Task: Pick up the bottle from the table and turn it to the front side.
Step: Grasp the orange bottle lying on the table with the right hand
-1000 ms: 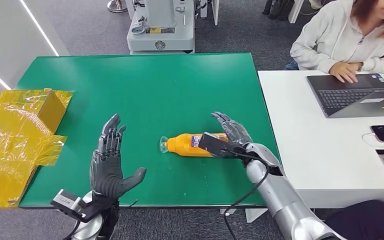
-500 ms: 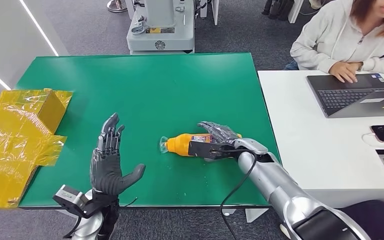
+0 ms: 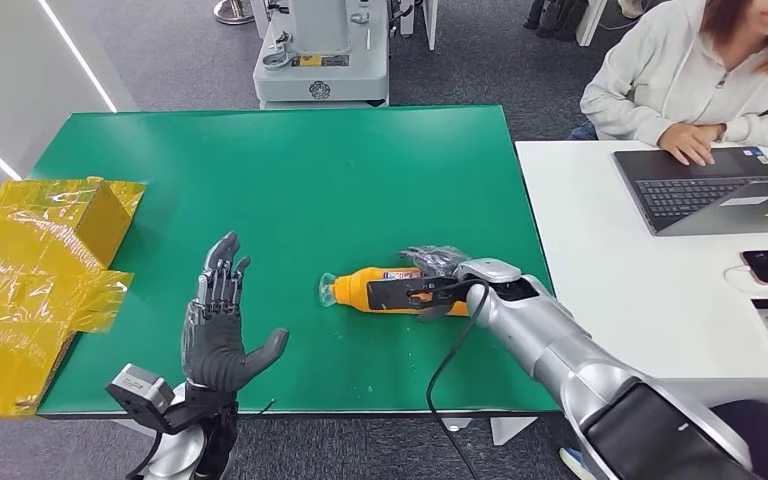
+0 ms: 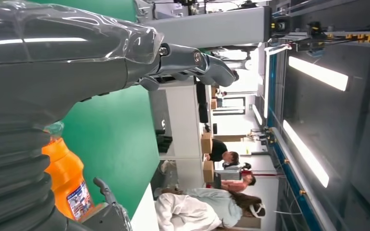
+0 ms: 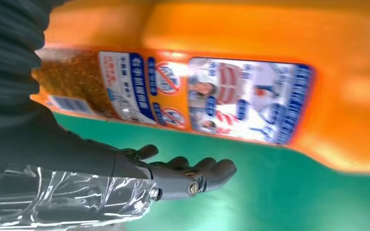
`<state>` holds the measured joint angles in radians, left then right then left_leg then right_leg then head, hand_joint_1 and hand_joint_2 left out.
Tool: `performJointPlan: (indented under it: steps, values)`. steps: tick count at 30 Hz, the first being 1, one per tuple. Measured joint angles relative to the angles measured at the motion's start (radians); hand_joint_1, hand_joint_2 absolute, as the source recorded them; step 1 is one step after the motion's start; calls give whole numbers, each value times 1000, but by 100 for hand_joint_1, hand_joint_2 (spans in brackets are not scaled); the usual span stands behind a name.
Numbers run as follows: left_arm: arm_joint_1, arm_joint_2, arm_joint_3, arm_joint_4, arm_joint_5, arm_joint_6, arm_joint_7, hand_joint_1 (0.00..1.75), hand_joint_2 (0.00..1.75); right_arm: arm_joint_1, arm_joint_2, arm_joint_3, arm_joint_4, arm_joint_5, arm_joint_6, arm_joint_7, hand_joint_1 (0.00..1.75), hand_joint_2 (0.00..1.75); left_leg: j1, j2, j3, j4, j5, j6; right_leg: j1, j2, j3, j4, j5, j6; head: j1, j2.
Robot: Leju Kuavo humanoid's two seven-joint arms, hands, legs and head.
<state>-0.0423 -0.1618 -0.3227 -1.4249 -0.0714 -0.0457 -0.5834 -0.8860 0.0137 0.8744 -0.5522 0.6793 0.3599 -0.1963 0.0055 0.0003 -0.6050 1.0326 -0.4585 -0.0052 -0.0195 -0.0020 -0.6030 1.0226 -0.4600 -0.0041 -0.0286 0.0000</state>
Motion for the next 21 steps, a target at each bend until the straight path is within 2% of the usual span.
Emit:
performJointPlan:
  steps: [6, 13, 16, 21]
  values:
    - [21, -1, 1, 0, 2, 0, 5, 0, 175, -65, 0, 72, 25, -4, 27, 62, 0, 175, 0, 0, 0, 0, 0, 0, 0, 0, 0, 0, 0, 0, 0, 0]
    - [27, -2, 2, 0, 2, 2, 5, 0, 175, -81, 0, 110, 40, -35, 18, 57, 8, 175, 0, 0, 0, 0, 0, 0, 0, 0, 0, 0, 0, 0, 0, 0]
    - [28, -2, 2, 0, 3, 4, 5, 0, 175, -78, 0, 125, 47, -59, 15, 47, 1, 175, 0, 0, 0, 0, 0, 0, 0, 0, 0, 0, 0, 0, 0, 0]
    - [28, -1, 2, -1, 7, 9, 6, 0, 175, -66, 1, 143, 62, -84, 15, 40, 0, 175, 0, 0, 0, 0, 0, 0, 0, 0, 0, 0, 0, 0, 0, 0]
